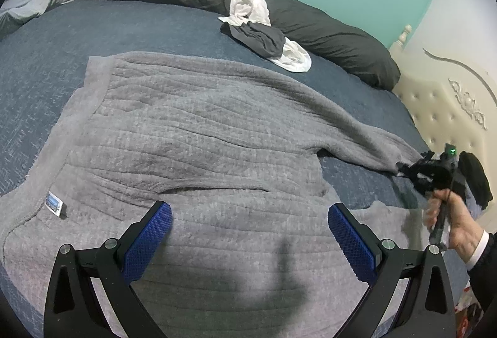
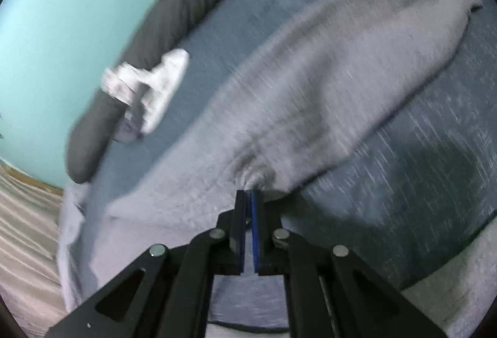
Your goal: Fold clothes
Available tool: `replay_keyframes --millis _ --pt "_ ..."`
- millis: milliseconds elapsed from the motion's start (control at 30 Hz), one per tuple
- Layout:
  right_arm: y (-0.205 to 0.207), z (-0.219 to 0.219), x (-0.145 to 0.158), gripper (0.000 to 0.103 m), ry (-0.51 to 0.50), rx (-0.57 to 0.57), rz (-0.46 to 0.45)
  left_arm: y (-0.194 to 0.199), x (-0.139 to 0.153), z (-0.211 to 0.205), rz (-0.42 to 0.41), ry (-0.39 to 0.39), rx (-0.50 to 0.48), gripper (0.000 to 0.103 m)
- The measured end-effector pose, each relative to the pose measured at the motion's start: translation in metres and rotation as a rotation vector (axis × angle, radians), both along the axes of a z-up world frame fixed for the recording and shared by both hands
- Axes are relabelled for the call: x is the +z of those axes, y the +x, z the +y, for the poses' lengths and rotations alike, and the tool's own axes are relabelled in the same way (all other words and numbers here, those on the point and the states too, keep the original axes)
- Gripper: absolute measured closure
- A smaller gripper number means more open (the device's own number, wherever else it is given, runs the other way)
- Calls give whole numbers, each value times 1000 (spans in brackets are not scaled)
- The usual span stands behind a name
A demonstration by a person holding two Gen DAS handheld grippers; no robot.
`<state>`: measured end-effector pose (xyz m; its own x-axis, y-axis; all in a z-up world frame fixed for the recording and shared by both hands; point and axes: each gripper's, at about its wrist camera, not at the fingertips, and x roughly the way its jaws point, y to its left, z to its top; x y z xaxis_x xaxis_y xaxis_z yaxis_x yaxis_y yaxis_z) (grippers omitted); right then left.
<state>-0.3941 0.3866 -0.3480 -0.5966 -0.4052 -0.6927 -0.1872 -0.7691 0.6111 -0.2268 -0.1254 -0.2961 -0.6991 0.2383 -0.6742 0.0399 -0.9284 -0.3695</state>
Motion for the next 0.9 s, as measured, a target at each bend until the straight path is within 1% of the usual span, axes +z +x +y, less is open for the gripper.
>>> replay_keyframes --millis 33,100,167,233,300,400,500,567,600,633,667,800,900 --pt "-1 -1 -6 100 12 4 -20 0 0 1 0 -2 -1 0" --pt "-3 -1 -12 100 9 1 -20 0 1 1 2 -3 -1 0" --pt "-5 0 -17 100 -17 -4 -5 -2 0 0 0 0 1 0" --pt "-5 2 -18 97 -45 -10 13 -2 -3 -2 -6 1 3 0" --pt "-4 5 -15 97 -29 -12 22 -3 -4 -3 -9 6 6 0" --pt "-2 16 -13 97 -27 -47 6 -2 -3 -2 -8 4 5 0" --pt "4 24 -11 94 -14 -77 6 -2 -3 -1 -6 2 4 0" --pt "7 27 -6 84 -3 -78 19 -2 -3 -2 -5 0 5 0" --pt "6 24 -2 79 5 -65 31 -2 -2 -2 -5 -1 6 0" --pt "4 19 4 69 19 -42 47 -2 -3 -2 -5 -1 7 0" --pt "0 11 9 66 33 -13 61 -2 -3 -3 -6 0 9 0" --pt "-25 -37 35 64 104 149 119 -1 -2 -11 -4 -1 25 0" --pt "-38 -76 46 64 169 275 145 -1 1 -20 -2 0 41 0"
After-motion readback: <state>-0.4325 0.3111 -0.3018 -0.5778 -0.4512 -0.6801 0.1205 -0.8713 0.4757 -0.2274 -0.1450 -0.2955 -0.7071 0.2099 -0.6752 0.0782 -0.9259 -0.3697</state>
